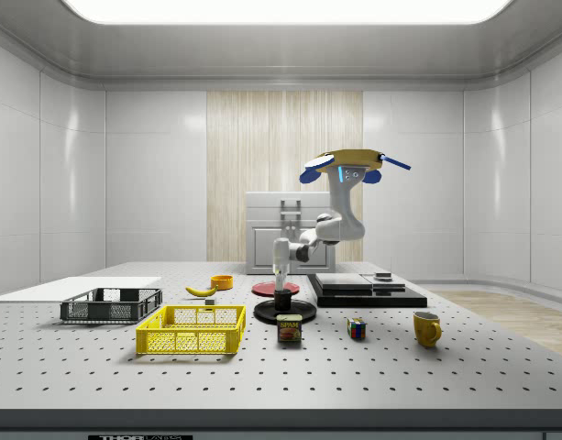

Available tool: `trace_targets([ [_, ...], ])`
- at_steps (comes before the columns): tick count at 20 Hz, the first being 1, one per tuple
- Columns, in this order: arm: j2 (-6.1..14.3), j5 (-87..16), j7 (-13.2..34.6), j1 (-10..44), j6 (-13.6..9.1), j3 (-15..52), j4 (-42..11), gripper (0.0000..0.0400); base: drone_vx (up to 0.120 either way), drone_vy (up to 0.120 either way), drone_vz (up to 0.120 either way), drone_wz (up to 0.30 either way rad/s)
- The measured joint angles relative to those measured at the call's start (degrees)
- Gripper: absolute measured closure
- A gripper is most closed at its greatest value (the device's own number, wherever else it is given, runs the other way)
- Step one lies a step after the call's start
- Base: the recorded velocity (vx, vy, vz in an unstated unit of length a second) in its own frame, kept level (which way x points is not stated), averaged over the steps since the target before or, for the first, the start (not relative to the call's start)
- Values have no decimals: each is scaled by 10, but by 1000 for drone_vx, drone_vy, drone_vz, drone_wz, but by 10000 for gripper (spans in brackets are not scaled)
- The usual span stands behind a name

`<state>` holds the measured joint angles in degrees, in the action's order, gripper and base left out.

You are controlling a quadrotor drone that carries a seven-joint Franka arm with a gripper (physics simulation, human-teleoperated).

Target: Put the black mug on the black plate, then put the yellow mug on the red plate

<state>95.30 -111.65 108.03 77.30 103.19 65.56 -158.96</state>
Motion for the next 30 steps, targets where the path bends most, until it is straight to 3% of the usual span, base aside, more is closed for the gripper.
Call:
trace_targets([
  [1,-2,-3,-20,-4,1,-4,3,287,0,0,0,0],
  [3,-6,-8,-43,-10,2,-10,8,175,0,0,0,0],
  [5,-9,-7,-60,-17,0,-9,9,106,0,0,0,0],
  [9,-14,9,-80,-33,-13,9,2,39,0,0,0,0],
  [16,-21,57,-99,-59,-43,65,-17,7,0,0,11,0],
  [30,-32,89,-107,-72,-68,102,-28,0,0,0,120,0],
])
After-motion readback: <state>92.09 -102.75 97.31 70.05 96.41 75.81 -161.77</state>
